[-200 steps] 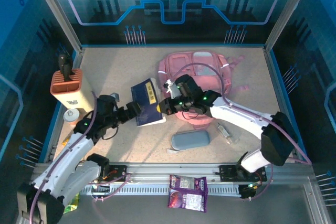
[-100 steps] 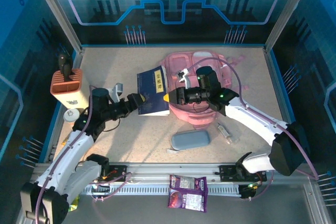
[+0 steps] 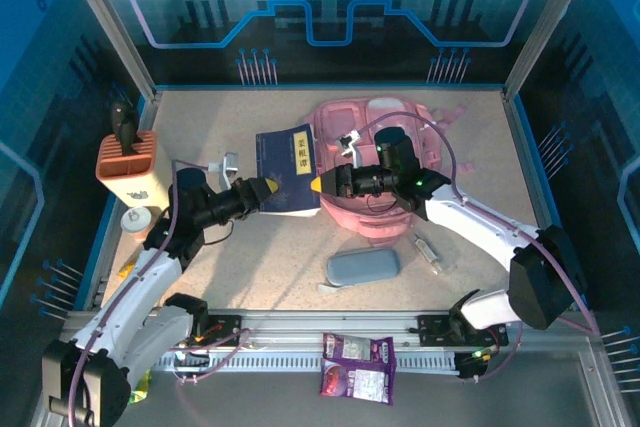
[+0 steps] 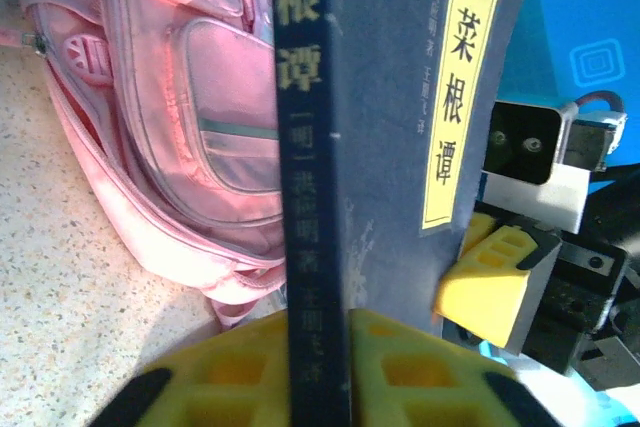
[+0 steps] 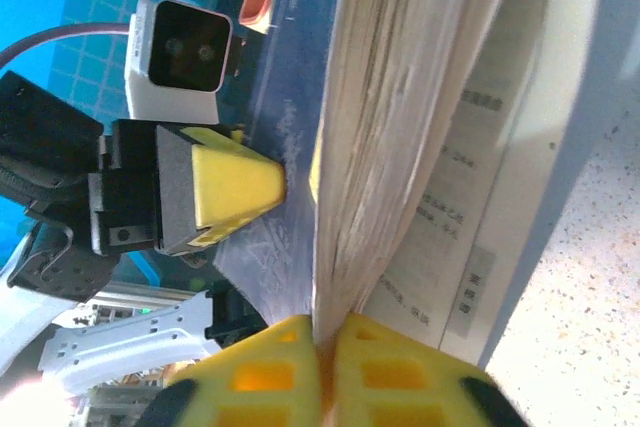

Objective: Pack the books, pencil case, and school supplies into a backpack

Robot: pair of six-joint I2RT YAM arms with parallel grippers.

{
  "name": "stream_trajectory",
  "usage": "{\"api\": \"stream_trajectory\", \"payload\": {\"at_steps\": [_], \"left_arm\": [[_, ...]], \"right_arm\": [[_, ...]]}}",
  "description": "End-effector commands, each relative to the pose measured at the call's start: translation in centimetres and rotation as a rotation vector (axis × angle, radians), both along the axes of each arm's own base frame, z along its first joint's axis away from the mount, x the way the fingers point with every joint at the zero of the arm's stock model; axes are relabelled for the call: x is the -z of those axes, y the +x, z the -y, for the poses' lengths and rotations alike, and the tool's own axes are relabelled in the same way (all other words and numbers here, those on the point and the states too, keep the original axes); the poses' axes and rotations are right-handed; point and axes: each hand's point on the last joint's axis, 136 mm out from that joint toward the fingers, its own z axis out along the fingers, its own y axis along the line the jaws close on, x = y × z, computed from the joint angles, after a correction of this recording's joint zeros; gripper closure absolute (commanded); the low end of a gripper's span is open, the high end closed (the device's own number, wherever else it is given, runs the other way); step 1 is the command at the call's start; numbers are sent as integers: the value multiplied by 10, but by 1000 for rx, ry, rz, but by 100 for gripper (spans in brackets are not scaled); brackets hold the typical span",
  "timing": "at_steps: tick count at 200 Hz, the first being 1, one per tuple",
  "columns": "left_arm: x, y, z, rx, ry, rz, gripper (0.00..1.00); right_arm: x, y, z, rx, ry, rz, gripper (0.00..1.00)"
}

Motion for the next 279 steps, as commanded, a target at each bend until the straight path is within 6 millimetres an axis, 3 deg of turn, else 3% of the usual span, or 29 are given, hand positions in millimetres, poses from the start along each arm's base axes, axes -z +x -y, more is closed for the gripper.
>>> {"api": "stream_trajectory", "payload": {"at_steps": [1, 26, 51, 79, 103, 166, 191, 206, 255, 279], "left_arm": [[-27, 1, 4, 19, -26, 80, 91], [-46, 2, 3, -2, -47, 120, 100], [-62, 1, 9, -8, -62, 158, 100], [-91, -4, 24, 21, -133, 263, 100], [-97, 0, 33, 30, -127, 284, 100], [-67, 7, 31, 0, -28, 219, 100], [-55, 8, 26, -25, 21, 203, 100], [-46, 8, 25, -30, 51, 189, 100], [-45, 4, 35, 23, 45, 200, 100], [-44, 1, 40, 35, 46, 205, 100]], "right_arm": [[-4, 1, 8, 13, -22, 51, 68], [2, 1, 20, 56, -62, 40, 32], [19, 2, 30, 97, -124, -9, 0], [17, -2, 22, 72, -55, -61, 0], [-1, -9, 10, 15, 23, -37, 0], [-52, -24, 6, -30, 187, 63, 0], [-59, -26, 11, -15, 178, 80, 9], [-59, -26, 12, -6, 171, 88, 20], [-33, -14, 11, 29, 80, 55, 48], [-30, -12, 9, 33, 90, 59, 64]]}}
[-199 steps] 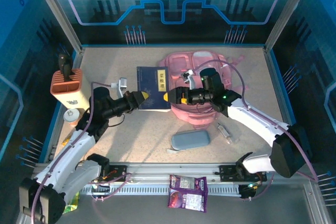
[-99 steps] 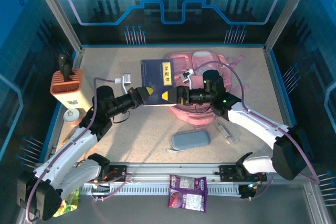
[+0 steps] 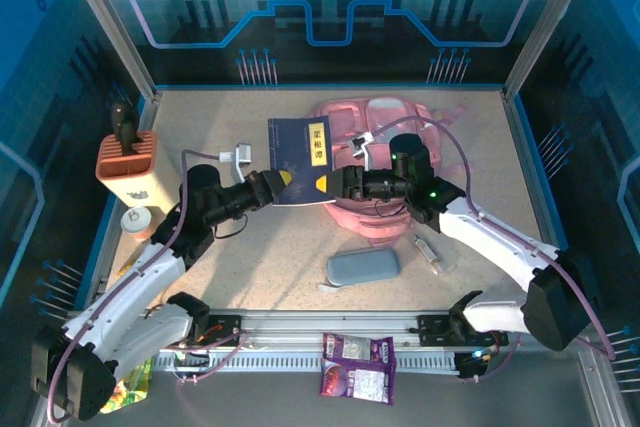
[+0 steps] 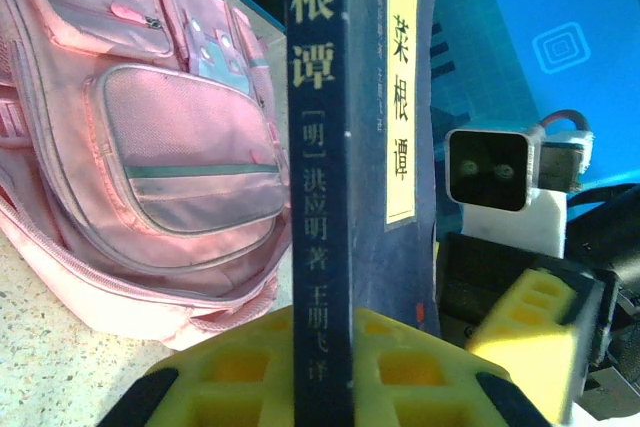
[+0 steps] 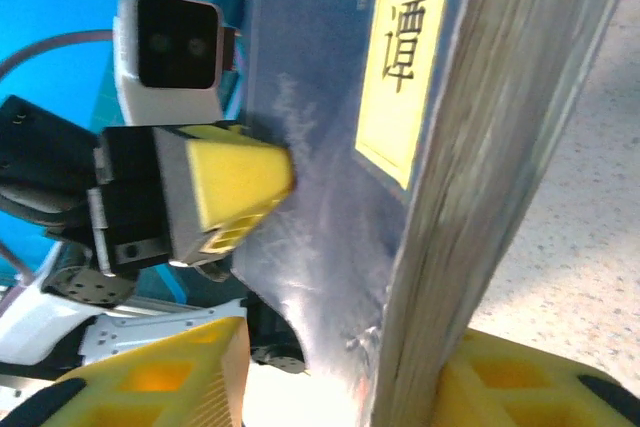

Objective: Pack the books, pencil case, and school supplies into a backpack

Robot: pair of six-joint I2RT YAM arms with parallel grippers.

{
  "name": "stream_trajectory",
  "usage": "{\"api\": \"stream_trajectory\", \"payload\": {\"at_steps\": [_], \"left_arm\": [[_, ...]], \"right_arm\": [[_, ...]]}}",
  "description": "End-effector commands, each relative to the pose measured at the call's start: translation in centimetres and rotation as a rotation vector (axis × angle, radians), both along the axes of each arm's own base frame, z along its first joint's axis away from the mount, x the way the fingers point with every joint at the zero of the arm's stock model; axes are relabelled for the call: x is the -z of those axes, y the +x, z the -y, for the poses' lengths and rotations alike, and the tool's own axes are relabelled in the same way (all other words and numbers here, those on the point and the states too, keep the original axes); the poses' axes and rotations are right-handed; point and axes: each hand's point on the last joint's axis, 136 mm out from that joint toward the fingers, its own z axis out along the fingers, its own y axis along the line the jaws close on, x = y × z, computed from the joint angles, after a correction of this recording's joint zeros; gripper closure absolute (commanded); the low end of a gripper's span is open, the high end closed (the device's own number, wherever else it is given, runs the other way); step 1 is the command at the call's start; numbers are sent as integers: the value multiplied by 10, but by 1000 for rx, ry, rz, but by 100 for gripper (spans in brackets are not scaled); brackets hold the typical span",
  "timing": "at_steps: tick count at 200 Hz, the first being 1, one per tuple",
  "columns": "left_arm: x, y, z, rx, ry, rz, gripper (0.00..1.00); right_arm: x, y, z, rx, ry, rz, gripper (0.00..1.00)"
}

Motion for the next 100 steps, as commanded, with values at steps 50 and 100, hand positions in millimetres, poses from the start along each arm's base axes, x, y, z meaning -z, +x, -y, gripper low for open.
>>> {"api": "stream_trajectory", "payload": {"at_steps": [50, 100], "left_arm": [[-6, -3, 17, 61, 33, 66, 96], [21, 1, -5, -18, 250, 25, 53]], "right_arm": [[-6, 2, 8, 27, -40, 90, 96], [-1, 3, 42, 121, -173, 140, 100]]}}
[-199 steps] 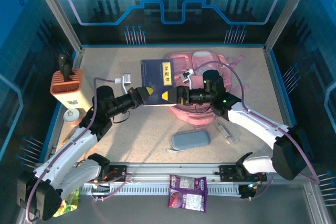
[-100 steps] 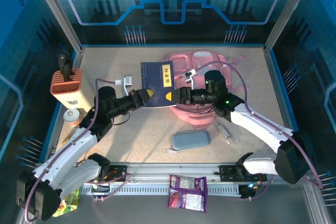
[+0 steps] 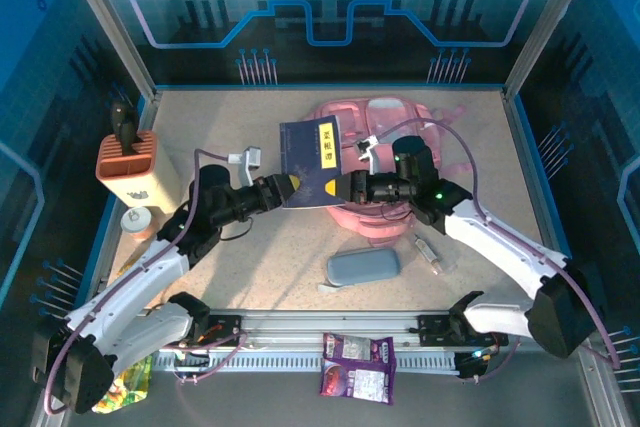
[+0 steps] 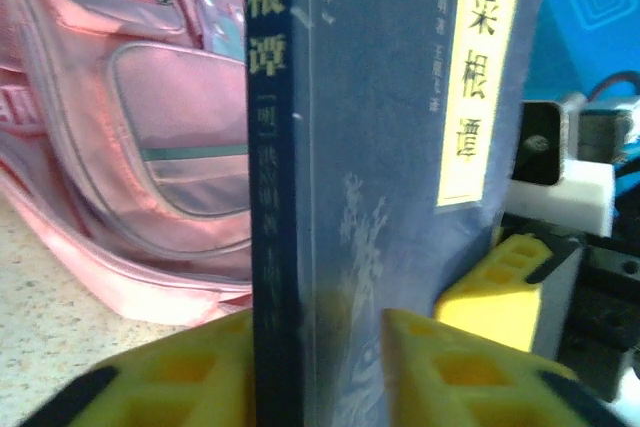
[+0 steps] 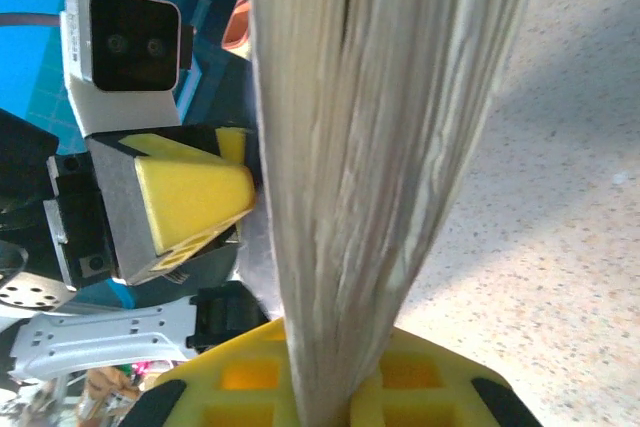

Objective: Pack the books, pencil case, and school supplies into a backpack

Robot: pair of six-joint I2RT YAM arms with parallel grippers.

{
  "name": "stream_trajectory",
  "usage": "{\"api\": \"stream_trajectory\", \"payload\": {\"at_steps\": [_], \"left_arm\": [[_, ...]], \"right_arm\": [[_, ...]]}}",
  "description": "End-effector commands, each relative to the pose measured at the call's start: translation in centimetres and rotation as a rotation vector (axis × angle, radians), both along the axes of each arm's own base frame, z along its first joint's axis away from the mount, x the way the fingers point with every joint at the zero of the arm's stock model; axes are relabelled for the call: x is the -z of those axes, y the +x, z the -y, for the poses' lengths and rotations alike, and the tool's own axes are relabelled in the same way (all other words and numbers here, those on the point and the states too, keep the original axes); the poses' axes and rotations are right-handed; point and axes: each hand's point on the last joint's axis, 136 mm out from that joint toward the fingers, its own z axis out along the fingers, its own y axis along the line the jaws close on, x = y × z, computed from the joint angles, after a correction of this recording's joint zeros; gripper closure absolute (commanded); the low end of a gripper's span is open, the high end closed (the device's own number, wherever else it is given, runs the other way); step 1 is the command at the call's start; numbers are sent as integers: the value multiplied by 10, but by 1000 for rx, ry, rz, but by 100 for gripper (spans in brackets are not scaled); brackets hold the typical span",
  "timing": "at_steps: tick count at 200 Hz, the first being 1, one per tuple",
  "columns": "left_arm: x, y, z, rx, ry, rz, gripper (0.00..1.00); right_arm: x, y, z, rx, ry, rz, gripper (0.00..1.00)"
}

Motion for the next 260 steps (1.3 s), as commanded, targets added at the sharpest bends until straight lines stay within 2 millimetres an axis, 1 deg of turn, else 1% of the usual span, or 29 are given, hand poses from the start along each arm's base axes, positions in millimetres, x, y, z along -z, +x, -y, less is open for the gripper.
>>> {"api": "stream_trajectory", "payload": {"at_steps": [1, 13, 28, 37, 60, 88, 122, 141, 150, 153, 156, 168, 188, 189, 192, 205, 231, 260], "left_arm": [[4, 2, -14, -47, 149, 23, 52], [15, 3, -21, -63, 222, 7, 48], [27, 6, -24, -59, 295, 2, 43], [31, 8, -21, -38, 328, 9, 40], [43, 18, -7, 27, 403, 36, 35], [49, 32, 26, 152, 506, 132, 34], [59, 47, 76, 335, 646, 258, 33], [70, 62, 97, 395, 723, 304, 32], [80, 68, 107, 431, 763, 318, 32], [80, 69, 111, 441, 773, 330, 32], [84, 71, 114, 455, 789, 330, 32], [93, 77, 125, 489, 840, 359, 31], [106, 81, 146, 551, 924, 433, 29], [107, 81, 147, 554, 928, 436, 29], [109, 82, 150, 561, 940, 449, 29], [117, 86, 161, 588, 986, 495, 28], [136, 96, 177, 622, 1070, 523, 25], [152, 103, 191, 649, 1086, 548, 23]], "right_arm": [[-12, 2, 22, 58, -75, 95, 100], [-8, 1, 35, 94, -129, 100, 100], [-3, 0, 54, 146, -180, 100, 100], [1, -1, 67, 180, -215, 100, 100], [13, -5, 100, 279, -298, 67, 100], [20, -13, 134, 376, -342, 29, 100], [27, -24, 169, 493, -402, -13, 100], [29, -29, 184, 538, -416, -40, 100], [31, -31, 192, 566, -428, -52, 100], [32, -31, 195, 577, -433, -56, 100], [33, -32, 198, 590, -438, -62, 100], [34, -34, 209, 633, -447, -82, 100], [34, -33, 219, 672, -430, -106, 100], [39, -34, 219, 670, -434, -119, 100], [44, -35, 220, 673, -435, -133, 100], [47, -33, 222, 680, -411, -153, 100], [49, -28, 226, 697, -363, -178, 100], [53, -22, 226, 686, -334, -201, 100]]}}
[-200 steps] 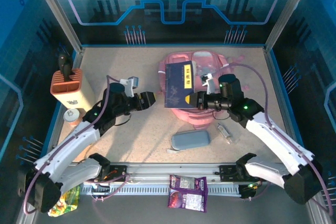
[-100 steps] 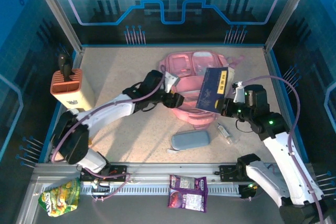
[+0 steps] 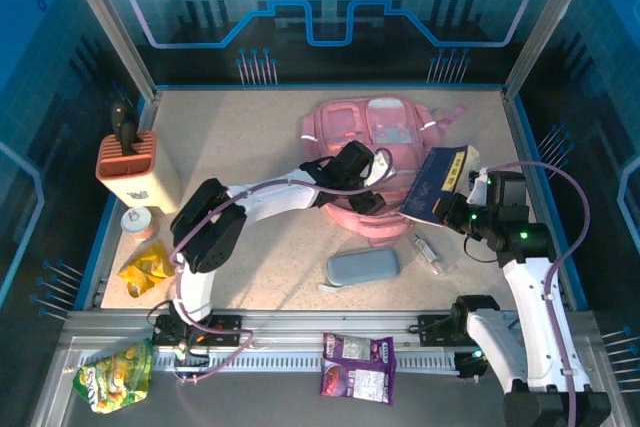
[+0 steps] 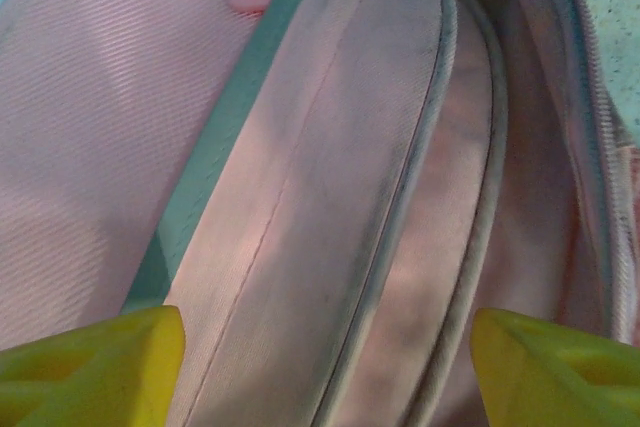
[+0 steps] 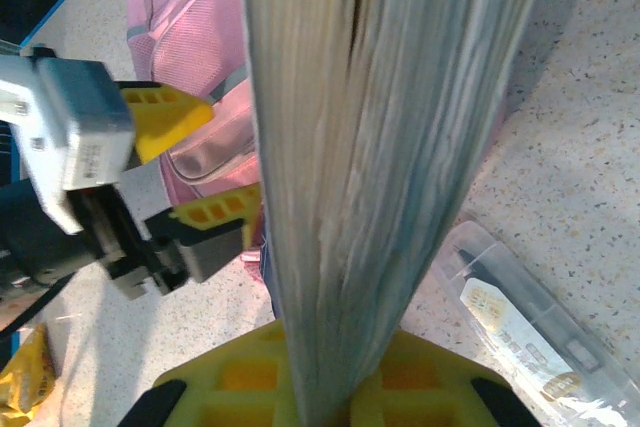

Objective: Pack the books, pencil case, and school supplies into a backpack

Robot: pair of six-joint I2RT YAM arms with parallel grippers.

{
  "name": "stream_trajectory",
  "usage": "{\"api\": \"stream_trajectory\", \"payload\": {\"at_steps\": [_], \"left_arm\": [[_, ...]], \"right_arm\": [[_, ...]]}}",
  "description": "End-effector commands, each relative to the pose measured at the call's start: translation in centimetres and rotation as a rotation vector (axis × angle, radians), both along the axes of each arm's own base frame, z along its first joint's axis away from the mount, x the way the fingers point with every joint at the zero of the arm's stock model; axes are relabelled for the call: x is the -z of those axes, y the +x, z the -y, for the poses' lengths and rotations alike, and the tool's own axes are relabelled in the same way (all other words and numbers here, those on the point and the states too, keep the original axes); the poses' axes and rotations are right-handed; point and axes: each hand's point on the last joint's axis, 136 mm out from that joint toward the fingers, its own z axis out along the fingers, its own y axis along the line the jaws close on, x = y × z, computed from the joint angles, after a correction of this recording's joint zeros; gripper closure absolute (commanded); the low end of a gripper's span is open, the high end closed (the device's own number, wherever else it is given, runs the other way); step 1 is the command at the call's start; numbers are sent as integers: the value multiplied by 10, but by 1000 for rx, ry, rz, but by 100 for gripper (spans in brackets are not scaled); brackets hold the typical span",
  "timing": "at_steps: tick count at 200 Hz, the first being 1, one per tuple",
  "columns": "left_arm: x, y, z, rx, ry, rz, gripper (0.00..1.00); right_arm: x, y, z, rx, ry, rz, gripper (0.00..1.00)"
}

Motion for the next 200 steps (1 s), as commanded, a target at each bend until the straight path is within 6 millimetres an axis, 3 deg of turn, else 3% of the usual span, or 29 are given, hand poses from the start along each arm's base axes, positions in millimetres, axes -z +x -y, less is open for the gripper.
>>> {"api": "stream_trajectory", "payload": {"at_steps": [1, 34, 52, 75, 120, 158, 200], "left_arm": [[4, 13, 7, 41, 53, 64, 23], [16, 30, 7, -6, 99, 102, 34], [11, 36, 4, -43, 93, 135, 52], [2, 39, -1, -73, 82, 169, 68], [-22, 37, -33, -220, 100, 164, 100], [-45, 20, -70, -378, 87, 129, 100], [-77, 8, -120, -566, 100, 146, 100]], "right_arm": [[-6, 5, -7, -39, 54, 34, 100], [-6, 10, -10, -49, 82, 41, 100], [-5, 11, -12, -63, 88, 44, 100], [-4, 14, -15, -72, 104, 48, 100], [-2, 18, -23, -127, 136, 38, 100], [-4, 23, -33, -173, 174, 50, 100], [-15, 28, -65, -303, 208, 83, 100]]}}
